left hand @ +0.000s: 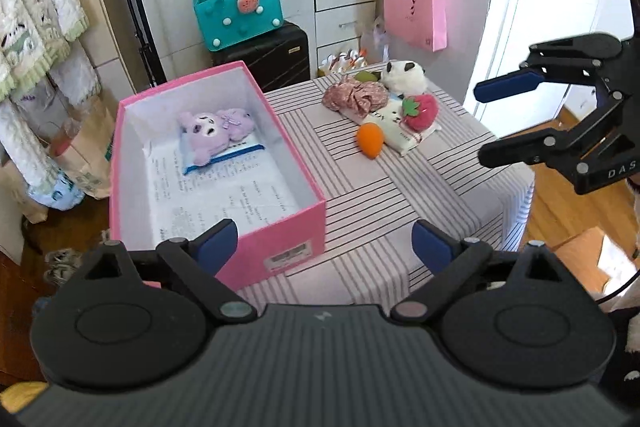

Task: Organize soft objects
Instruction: 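Move the left tool toward the orange sponge while the right tool approaches the pink strawberry pouch, then close the right tool on the pink strawberry pouch while the left tool closes on the orange sponge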

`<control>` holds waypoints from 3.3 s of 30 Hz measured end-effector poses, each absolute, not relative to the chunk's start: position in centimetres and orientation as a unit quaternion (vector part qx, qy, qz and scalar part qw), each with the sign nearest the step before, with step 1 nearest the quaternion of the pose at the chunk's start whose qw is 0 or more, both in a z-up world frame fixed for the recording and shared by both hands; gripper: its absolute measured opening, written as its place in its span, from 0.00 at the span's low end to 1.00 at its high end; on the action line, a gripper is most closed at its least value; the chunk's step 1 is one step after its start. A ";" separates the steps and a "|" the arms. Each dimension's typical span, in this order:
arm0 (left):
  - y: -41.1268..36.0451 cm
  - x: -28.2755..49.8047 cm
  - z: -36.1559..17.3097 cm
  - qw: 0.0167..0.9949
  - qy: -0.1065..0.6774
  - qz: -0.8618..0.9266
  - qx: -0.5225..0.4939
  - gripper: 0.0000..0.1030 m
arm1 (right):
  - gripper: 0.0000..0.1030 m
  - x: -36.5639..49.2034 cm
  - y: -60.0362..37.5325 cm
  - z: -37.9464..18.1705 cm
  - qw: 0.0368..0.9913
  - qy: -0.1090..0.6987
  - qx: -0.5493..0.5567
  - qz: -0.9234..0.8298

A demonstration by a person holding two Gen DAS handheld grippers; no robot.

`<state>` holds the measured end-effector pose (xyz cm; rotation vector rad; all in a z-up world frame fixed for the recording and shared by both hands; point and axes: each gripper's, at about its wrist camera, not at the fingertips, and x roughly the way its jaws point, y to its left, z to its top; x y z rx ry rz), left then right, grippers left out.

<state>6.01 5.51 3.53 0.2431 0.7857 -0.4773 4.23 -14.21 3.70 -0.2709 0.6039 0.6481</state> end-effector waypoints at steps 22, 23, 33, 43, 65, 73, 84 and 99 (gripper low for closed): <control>-0.3 6.4 -2.9 0.920 0.313 -0.232 0.044 0.96 | 0.82 4.6 -21.2 -5.6 0.925 0.276 -0.067 0.254; -0.6 6.6 -2.9 0.919 0.312 -0.235 0.043 0.97 | 0.82 4.7 -21.5 -5.8 0.927 0.270 -0.066 0.253; -4.8 9.1 -2.9 0.924 0.280 -0.258 0.038 0.98 | 0.82 6.7 -24.0 -7.9 0.948 0.232 -0.069 0.208; -9.6 13.5 -3.9 0.922 0.288 -0.254 0.051 0.98 | 0.82 9.9 -25.8 -10.2 0.956 0.236 -0.065 0.164; -11.2 21.3 -11.4 0.916 0.366 -0.163 0.025 0.60 | 0.70 16.2 -25.9 -12.9 0.941 0.269 -0.096 0.183; -10.8 22.0 -12.4 0.918 0.363 -0.161 0.000 0.44 | 0.68 17.1 -25.2 -12.8 0.941 0.260 -0.108 0.189; -10.2 22.5 -13.0 0.913 0.375 -0.157 -0.022 0.47 | 0.52 17.3 -25.8 -12.9 0.947 0.269 -0.057 0.168; -10.2 22.4 -13.2 0.911 0.377 -0.160 -0.041 0.34 | 0.52 17.4 -26.4 -13.2 0.947 0.277 -0.018 0.160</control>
